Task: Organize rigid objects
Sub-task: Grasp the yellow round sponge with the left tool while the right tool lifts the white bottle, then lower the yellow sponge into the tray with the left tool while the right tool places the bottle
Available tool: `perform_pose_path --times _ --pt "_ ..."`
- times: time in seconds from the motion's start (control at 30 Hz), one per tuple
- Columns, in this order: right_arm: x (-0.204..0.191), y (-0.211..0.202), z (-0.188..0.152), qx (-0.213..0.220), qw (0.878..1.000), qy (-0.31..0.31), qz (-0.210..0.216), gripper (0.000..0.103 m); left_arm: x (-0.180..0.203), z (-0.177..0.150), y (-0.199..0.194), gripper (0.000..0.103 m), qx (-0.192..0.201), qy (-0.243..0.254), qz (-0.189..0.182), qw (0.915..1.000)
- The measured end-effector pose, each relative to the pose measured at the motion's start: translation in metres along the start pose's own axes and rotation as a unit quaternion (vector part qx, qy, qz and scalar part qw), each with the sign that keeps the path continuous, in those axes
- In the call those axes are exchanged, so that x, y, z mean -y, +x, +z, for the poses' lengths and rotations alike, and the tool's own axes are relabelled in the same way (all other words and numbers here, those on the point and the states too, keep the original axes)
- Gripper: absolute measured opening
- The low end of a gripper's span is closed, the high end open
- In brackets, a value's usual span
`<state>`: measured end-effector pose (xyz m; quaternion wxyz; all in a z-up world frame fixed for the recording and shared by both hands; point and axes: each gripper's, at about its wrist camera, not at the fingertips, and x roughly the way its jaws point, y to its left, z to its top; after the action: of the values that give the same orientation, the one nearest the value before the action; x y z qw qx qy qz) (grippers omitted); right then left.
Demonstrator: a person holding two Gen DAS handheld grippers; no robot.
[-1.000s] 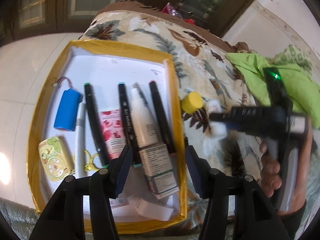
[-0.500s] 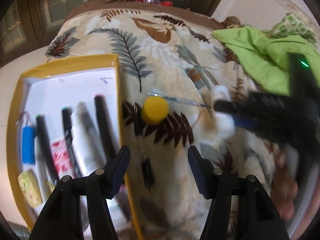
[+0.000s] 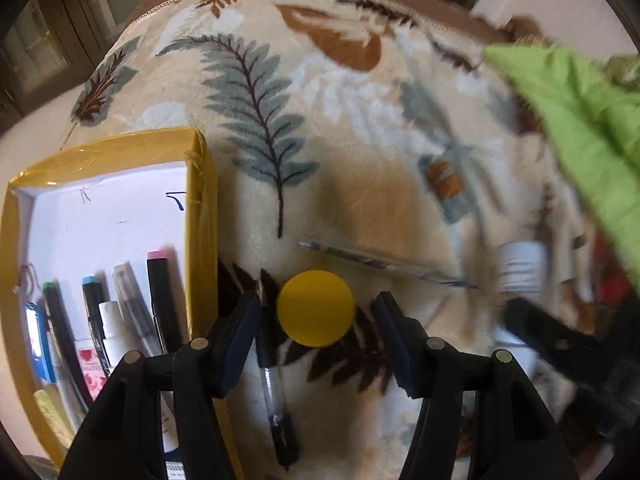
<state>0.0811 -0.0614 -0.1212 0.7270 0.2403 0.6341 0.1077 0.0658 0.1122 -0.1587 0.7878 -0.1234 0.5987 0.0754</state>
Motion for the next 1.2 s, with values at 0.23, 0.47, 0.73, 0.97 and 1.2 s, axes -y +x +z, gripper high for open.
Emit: perform_pose_path --times 0.23,0.47,0.73,0.97,1.2 --pt "0.002 0.000 0.000 -0.001 1.000 0.002 0.001 0.034 0.009 -0.006 0.007 0.039 0.015 0.016 0.039 0.9990" --pt "0.000 -0.001 -0.001 0.003 1.000 -0.004 0.002 0.035 0.006 -0.026 -0.024 0.039 0.029 0.024 0.005 0.9993" --pt "-0.028 -0.007 -0.010 0.021 0.998 -0.060 0.017 0.034 -0.066 -0.073 -0.101 0.039 0.048 -0.012 -0.063 0.9968" --pt "-0.064 -0.008 -0.030 0.033 0.992 -0.114 0.038 0.034 -0.166 -0.124 -0.127 0.039 0.078 -0.108 -0.035 0.9905" --pt "-0.117 -0.003 -0.068 0.040 0.978 -0.191 0.075 0.034 -0.211 -0.159 -0.105 0.039 0.035 -0.163 -0.039 0.9852"
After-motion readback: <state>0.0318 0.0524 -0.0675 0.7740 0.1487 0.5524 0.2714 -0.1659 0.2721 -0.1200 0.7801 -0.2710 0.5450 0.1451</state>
